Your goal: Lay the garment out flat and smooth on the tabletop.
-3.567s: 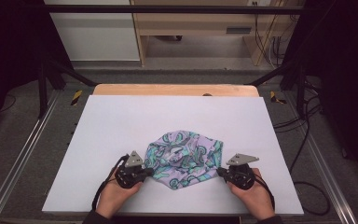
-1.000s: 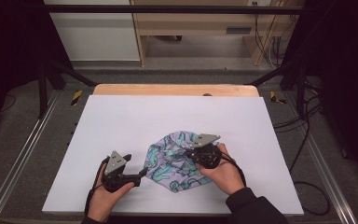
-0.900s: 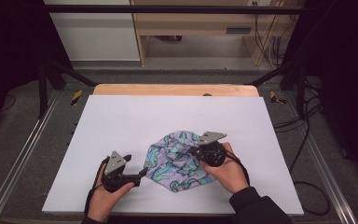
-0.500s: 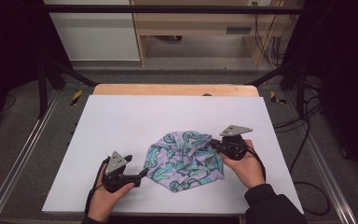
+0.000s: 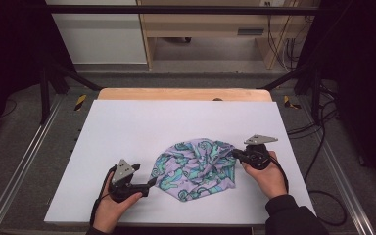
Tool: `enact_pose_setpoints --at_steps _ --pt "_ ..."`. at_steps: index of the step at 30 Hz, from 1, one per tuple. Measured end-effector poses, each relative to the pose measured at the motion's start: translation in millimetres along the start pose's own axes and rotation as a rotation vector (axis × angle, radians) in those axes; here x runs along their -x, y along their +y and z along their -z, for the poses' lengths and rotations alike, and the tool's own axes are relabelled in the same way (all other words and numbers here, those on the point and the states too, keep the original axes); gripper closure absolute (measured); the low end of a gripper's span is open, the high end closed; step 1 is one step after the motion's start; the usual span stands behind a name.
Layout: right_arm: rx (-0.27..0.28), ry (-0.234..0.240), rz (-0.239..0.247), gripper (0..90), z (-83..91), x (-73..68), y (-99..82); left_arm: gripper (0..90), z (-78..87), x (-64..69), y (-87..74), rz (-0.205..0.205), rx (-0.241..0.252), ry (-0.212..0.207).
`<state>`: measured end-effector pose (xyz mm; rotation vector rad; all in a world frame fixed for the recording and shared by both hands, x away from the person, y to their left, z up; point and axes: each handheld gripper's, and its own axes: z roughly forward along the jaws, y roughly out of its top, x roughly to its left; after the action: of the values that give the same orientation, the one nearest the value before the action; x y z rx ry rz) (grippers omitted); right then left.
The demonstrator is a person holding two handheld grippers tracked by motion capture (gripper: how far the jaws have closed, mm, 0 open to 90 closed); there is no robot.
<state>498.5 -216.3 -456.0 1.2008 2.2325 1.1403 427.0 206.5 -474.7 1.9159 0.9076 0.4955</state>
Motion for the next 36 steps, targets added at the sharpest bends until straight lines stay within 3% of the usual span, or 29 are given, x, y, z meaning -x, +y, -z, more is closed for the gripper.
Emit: enact_pose_setpoints --at_steps 6,10,18,21,25,30,34,36 --pt "-0.017 -0.023 -0.027 86.7 -4.3 8.2 -8.8 18.9 0.4 2.8 1.0 0.0 0.006 -0.012" --pt "0.012 -0.008 -0.019 83.1 0.5 3.4 -9.6 20.3 -2.2 11.9 6.0 -0.005 0.018 -0.05" --pt "0.096 -0.005 0.003 44.9 21.4 -17.7 -15.6 35.9 -21.7 52.4 31.5 -0.071 -0.021 -0.153" --pt "0.124 -0.025 0.002 32.5 28.2 -24.7 -23.4 43.0 -34.6 74.1 46.0 -0.147 -0.067 -0.183" --pt "0.175 -0.053 -0.012 26.8 37.2 -33.2 -39.0 51.1 -52.8 92.6 57.7 -0.194 -0.132 -0.214" --pt "0.279 -0.045 -0.04 25.5 39.0 -39.1 -55.3 58.5 -70.9 102.9 60.7 -0.23 -0.205 -0.222" --pt "0.314 -0.037 -0.046 24.7 39.1 -41.7 -57.2 68.3 -82.5 108.1 61.2 -0.269 -0.263 -0.212" --pt "0.333 -0.022 -0.038 24.8 40.9 -45.2 -56.8 77.2 -84.8 107.2 63.1 -0.269 -0.265 -0.206"
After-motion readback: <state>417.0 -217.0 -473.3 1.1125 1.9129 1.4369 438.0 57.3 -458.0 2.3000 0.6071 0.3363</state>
